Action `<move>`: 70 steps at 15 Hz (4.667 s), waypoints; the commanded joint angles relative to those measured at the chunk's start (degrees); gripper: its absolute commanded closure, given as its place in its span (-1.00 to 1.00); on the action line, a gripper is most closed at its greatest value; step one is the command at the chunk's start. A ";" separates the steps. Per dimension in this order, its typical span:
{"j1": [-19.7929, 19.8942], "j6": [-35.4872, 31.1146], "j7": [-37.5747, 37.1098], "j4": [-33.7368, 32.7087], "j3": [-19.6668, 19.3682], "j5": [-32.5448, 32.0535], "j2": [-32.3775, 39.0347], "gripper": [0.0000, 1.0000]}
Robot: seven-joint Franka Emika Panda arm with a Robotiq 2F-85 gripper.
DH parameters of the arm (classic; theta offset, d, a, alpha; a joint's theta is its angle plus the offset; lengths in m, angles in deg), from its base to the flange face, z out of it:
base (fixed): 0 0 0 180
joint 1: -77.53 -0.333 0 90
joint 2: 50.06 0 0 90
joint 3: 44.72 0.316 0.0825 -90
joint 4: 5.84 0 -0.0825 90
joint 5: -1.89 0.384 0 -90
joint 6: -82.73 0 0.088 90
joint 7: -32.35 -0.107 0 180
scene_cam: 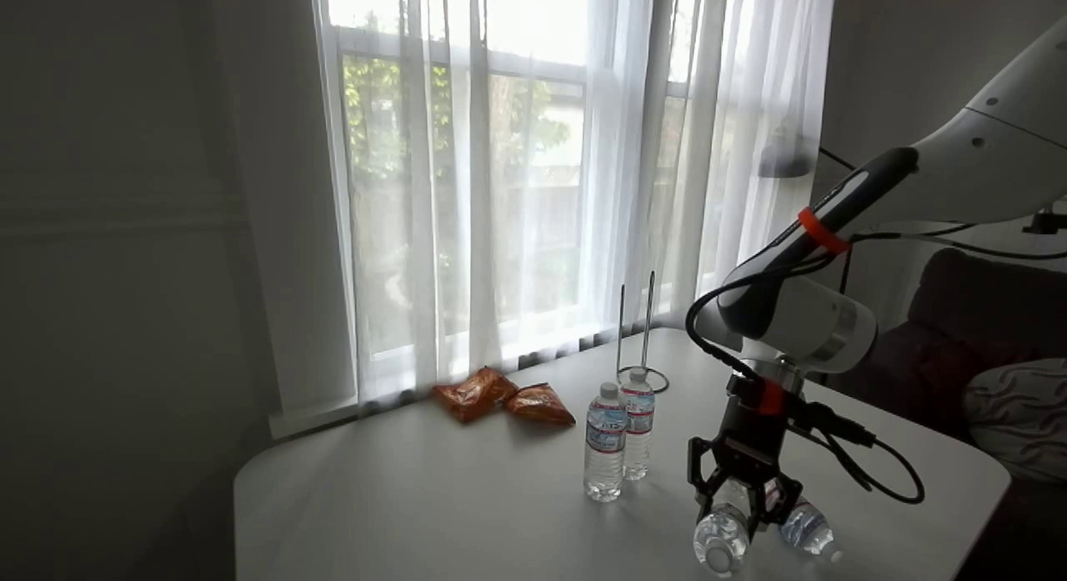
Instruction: Pick up the the fallen water bottles one by one and place them the right way up on the table
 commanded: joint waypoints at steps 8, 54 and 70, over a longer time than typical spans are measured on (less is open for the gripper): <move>3.48 22.47 10.67 -2.17 -5.52 13.50 2.53 0.45; 3.22 49.76 10.90 -27.30 -7.67 11.02 34.77 0.45; 1.59 45.31 4.87 -25.15 -10.65 7.80 30.36 -1.00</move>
